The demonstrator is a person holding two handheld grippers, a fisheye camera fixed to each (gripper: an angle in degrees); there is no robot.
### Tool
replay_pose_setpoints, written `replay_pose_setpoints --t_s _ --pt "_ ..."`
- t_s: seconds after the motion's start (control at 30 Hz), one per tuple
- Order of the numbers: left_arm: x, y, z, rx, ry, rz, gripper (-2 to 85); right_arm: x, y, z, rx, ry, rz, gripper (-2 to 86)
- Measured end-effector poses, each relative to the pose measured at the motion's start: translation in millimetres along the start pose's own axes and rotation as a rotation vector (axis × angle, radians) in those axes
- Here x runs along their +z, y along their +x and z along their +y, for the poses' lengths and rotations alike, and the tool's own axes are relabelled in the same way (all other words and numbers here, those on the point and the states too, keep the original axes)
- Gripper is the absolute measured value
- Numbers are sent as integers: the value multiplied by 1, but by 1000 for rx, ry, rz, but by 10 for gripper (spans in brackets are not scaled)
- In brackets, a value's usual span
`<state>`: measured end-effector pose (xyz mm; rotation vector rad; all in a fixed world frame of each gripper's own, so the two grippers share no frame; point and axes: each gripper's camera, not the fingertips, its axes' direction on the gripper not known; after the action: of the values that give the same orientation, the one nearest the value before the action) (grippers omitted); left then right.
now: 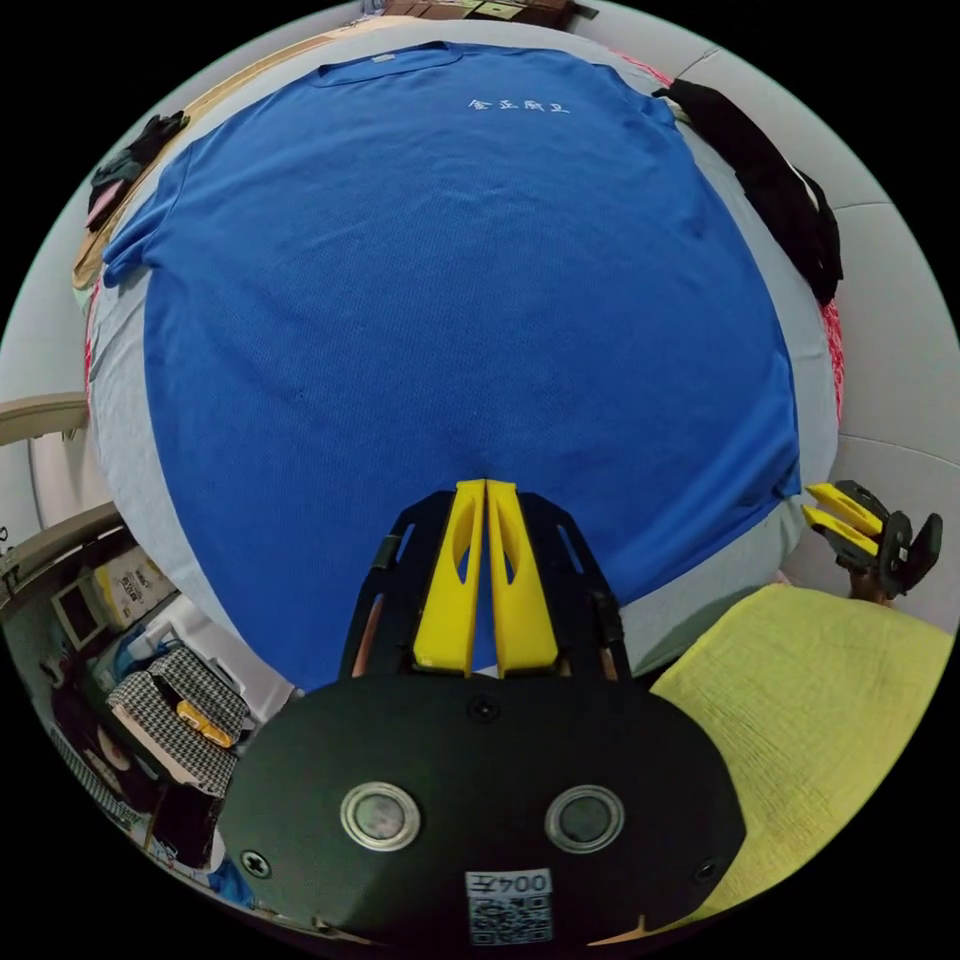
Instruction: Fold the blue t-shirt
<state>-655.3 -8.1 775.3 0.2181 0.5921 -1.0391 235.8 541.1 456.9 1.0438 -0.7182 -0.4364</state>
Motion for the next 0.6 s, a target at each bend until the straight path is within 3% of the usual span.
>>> replay_pose_setpoints --t_s 0.17,0.3,0.47,0.6 --pt "1 -10 0 -3 -4 19 2 23 -5 -1 -93 -87 75 80" --pt "2 -18 1 -4 -6 31 2 30 -10 -5 -152 -109 107 34" --pt "3 -27 1 5 -14 44 2 34 6 10 -112 -148 87 24" --pt "4 -36 1 17 -23 64 2 34 35 18 8 -146 -44 37"
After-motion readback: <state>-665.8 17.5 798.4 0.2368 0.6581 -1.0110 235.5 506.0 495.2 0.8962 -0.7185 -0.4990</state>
